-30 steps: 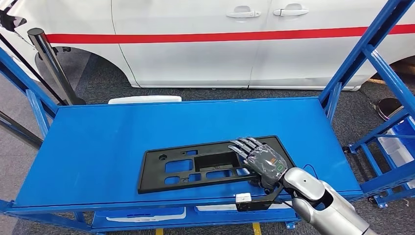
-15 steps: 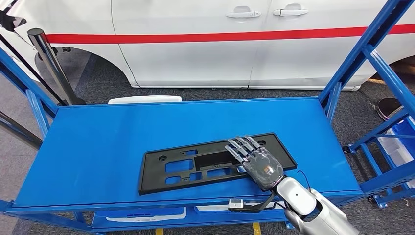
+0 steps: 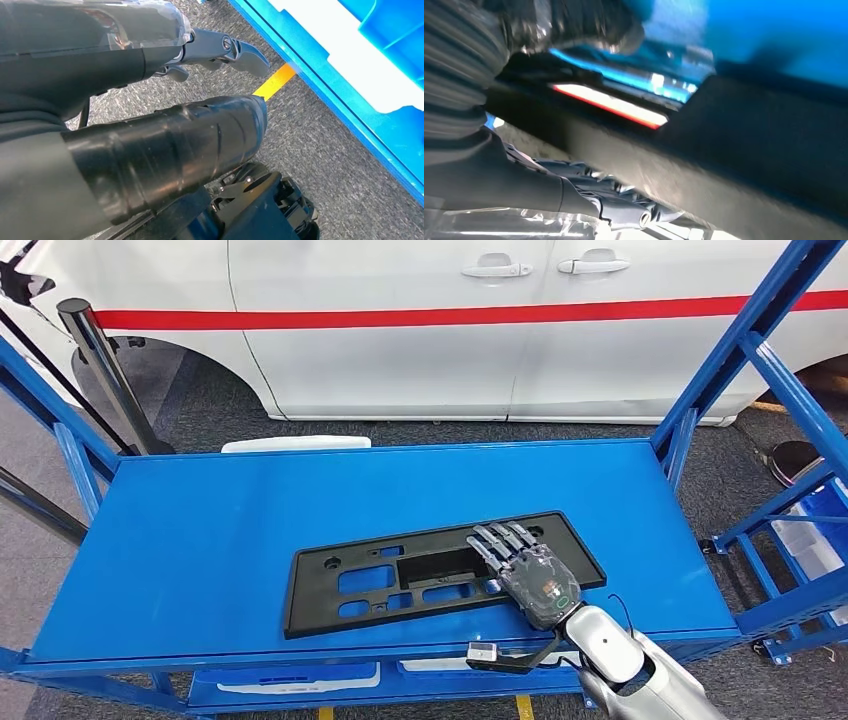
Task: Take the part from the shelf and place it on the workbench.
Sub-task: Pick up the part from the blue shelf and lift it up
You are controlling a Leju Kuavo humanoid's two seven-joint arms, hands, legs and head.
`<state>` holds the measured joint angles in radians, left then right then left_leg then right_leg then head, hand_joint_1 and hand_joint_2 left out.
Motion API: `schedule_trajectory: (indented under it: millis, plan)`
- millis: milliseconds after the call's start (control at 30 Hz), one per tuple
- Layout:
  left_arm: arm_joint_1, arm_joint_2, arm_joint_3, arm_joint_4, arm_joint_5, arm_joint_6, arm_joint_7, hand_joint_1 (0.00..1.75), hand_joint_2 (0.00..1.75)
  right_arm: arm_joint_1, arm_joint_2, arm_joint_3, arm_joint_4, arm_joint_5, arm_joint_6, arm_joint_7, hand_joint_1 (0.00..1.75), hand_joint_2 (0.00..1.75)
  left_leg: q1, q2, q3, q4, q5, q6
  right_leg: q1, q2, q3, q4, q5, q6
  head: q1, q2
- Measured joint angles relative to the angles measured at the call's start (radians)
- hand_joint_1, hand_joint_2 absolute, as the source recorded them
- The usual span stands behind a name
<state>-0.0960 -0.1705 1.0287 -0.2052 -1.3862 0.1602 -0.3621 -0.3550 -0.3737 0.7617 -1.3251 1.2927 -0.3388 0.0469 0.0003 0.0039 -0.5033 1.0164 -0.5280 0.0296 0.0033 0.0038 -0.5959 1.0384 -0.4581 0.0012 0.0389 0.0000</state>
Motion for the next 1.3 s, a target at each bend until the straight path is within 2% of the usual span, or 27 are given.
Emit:
schedule_trajectory:
  millis: [267, 733, 933, 1067, 1167, 1300]
  plan:
    - [0.0, 0.0, -0.001, 0.0, 0.0, 0.0, 0.002, 0.0, 0.0, 0.046, 0.012, -0.067, 0.002, -0.033, -0.013, -0.005, 1.75, 1.75, 0.0, 0.0, 0.001, 0.0, 0.0, 0.0, 0.0, 0.0, 0.0, 0.0, 0.0, 0.0, 0.0, 0.0]
    - [0.002, 0.0, -0.002, 0.0, 0.004, 0.001, 0.001, 0.0, 0.0, 0.156, 0.01, -0.172, -0.098, -0.05, -0.08, -0.03, 1.75, 1.75, 0.0, 0.0, -0.001, 0.0, 0.0, 0.0, 0.0, -0.001, 0.0, 0.0, 0.0, 0.0, 0.0, 0.0]
    - [0.005, 0.0, -0.001, 0.0, 0.015, 0.007, -0.002, 0.0, 0.0, 0.234, 0.009, -0.232, -0.214, 0.04, -0.206, -0.043, 1.75, 1.75, 0.0, 0.0, -0.002, 0.0, 0.0, 0.0, 0.0, -0.001, -0.001, 0.0, 0.0, 0.0, 0.0, 0.0]
    - [0.009, 0.0, 0.0, 0.0, 0.022, 0.012, -0.008, 0.0, 0.0, 0.299, 0.02, -0.26, -0.316, 0.15, -0.31, -0.046, 1.75, 1.75, 0.0, -0.001, -0.003, 0.0, 0.0, 0.0, 0.0, -0.002, -0.001, 0.0, -0.001, 0.001, 0.0, 0.0]
    - [0.011, -0.001, 0.0, 0.0, 0.022, 0.015, -0.015, 0.0, 0.0, 0.347, 0.047, -0.275, -0.412, 0.238, -0.345, -0.067, 1.75, 1.75, 0.0, -0.002, -0.003, 0.0, -0.001, -0.001, 0.0, -0.002, -0.002, 0.0, -0.001, 0.001, 0.0, 0.0]
    - [0.017, -0.004, 0.003, 0.0, 0.034, 0.006, -0.035, 0.0, 0.0, 0.435, 0.119, -0.311, -0.574, 0.269, -0.348, -0.154, 1.75, 1.75, 0.001, -0.004, -0.003, -0.001, -0.001, -0.001, 0.0, -0.003, -0.001, 0.0, -0.003, 0.001, 0.0, 0.0]
